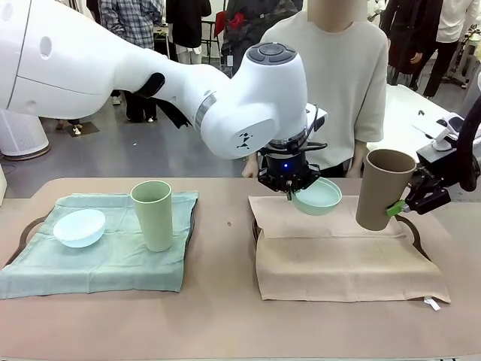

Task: Set up a tray with a mat and arrange the tableware.
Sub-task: Place the Picnic Bowl and Reusable plastic cup back onto the Handle tray in front of the human's position.

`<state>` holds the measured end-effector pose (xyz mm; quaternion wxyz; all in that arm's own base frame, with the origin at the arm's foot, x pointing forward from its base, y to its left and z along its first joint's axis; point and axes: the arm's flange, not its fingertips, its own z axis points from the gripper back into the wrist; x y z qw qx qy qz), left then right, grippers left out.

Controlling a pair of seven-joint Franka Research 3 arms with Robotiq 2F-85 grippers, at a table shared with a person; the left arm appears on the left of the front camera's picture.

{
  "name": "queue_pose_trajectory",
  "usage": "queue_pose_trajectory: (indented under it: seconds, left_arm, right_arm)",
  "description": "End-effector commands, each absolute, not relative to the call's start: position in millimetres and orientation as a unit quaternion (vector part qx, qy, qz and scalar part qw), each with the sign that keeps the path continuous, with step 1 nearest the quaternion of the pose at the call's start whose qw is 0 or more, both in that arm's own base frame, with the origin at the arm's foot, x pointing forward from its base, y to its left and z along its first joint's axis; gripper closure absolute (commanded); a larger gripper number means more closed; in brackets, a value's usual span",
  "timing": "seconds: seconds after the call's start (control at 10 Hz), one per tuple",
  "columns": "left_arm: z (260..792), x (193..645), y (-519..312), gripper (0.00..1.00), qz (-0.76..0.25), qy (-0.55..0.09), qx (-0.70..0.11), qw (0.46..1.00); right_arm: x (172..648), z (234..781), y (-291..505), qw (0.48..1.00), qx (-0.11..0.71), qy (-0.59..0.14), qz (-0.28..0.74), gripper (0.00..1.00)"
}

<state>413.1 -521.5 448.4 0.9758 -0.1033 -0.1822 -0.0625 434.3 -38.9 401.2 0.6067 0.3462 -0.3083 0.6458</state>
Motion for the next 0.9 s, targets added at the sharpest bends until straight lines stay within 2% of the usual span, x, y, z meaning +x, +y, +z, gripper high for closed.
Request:
queue_pose_trajectory:
  seconds: [0.0, 0.4, 0.6, 0.8]
  left_arm:
    - [447, 413, -521, 0.96, -0.063, -0.181, -0.103, 0.976]
    - [413, 439, -518, 0.96, -0.071, -0.226, -0.146, 0.961]
    - [404, 439, -520, 0.96, -0.078, -0.212, -0.138, 0.964]
    - [390, 443, -523, 0.96, -0.076, -0.200, -0.132, 0.968]
  right_arm:
    - [448, 386, -44, 0.589, 0.362, -0.311, 0.652, 0.19]
    - [473, 352, -60, 0.562, 0.390, -0.353, 0.638, 0.19]
    - [473, 348, -57, 0.562, 0.380, -0.358, 0.642, 0.19]
    - [480, 333, -58, 0.583, 0.358, -0.350, 0.640, 0.19]
